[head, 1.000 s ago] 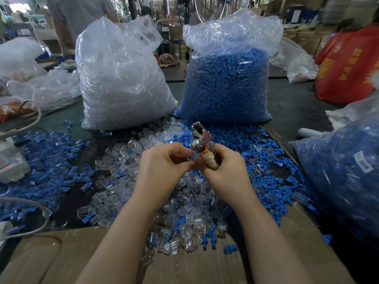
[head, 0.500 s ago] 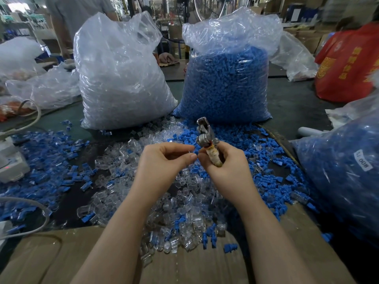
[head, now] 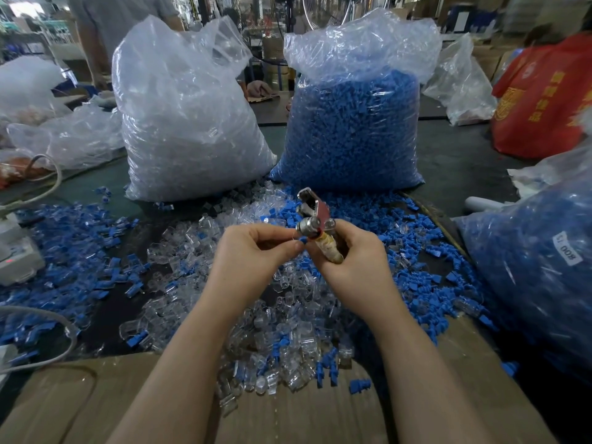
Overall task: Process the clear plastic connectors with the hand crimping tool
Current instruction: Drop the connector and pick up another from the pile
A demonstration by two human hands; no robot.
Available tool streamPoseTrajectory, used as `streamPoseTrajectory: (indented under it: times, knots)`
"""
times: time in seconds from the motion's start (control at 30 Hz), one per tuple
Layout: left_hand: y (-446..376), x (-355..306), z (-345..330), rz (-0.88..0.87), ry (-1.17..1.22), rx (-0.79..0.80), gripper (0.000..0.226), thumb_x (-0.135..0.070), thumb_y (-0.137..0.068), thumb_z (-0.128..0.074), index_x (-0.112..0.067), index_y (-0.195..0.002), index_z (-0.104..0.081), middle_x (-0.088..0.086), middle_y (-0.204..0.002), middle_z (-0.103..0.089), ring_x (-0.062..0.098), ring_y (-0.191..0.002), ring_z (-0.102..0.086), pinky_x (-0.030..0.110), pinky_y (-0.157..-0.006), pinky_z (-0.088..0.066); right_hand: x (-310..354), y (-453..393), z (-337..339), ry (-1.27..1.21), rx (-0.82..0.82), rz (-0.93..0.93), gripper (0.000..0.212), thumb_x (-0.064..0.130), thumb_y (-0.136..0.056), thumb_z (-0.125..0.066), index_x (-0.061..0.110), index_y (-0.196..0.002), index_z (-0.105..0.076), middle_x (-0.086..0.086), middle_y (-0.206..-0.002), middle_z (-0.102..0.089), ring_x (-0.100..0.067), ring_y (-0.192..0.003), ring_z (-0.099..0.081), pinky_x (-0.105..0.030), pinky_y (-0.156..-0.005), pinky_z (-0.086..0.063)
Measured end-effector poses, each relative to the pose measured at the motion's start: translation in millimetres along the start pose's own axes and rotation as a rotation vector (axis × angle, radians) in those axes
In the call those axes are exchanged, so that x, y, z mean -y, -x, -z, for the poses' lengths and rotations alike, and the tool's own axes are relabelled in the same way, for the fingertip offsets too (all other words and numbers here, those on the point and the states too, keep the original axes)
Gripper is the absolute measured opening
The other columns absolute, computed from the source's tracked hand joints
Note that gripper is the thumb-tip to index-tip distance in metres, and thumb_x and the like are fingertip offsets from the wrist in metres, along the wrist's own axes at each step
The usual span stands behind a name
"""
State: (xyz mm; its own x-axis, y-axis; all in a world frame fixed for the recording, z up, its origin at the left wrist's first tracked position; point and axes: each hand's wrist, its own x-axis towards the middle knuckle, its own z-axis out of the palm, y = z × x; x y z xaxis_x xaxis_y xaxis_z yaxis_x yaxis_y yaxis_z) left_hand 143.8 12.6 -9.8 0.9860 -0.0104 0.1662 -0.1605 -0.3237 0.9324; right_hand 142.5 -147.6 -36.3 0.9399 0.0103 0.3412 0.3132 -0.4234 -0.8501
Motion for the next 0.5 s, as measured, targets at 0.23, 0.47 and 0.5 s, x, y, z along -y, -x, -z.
streamPoseTrajectory:
  times: [0.23,0.47,0.5]
  knots:
    - [-1.3,-1.2,1.8,-0.037,0.174,-0.048,0.022,-0.008,-0.082,-0.076,-0.023,-0.097,-0.073,-0.004,-0.086,-0.076,0.007,-0.082,-0.072,0.015,-0.073,-0.054,-4.0,-0.6,4.0,-0.039,-0.058,-0.035,0.001,0.026,-0.089,-0.067,0.026,-0.089,-0.066,0.005,-0.078,-0.069,-0.02,-0.074,-0.064,-0.05,-0.07,-0.054]
    - [-4.0,1.2,3.6,-0.099,0.219,-0.082,0.027,-0.005,-0.084,-0.073,-0.022,-0.101,-0.061,-0.003,-0.087,-0.074,0.012,-0.085,-0.072,0.018,-0.076,-0.055,-5.5,-0.7,7.6,-0.019,0.025,-0.045,0.006,0.028,-0.086,-0.067,0.03,-0.09,-0.064,0.006,-0.082,-0.07,-0.021,-0.08,-0.066,-0.051,-0.076,-0.055]
    - [-4.0,1.5,4.2,-0.119,0.206,-0.083,0.028,-0.005,-0.084,-0.074,-0.023,-0.101,-0.061,-0.004,-0.088,-0.074,0.009,-0.084,-0.071,0.016,-0.075,-0.054,-5.8,-0.7,7.5,-0.006,0.04,-0.046,0.007,0.03,-0.084,-0.066,0.03,-0.09,-0.064,0.007,-0.082,-0.069,-0.02,-0.08,-0.066,-0.051,-0.076,-0.055]
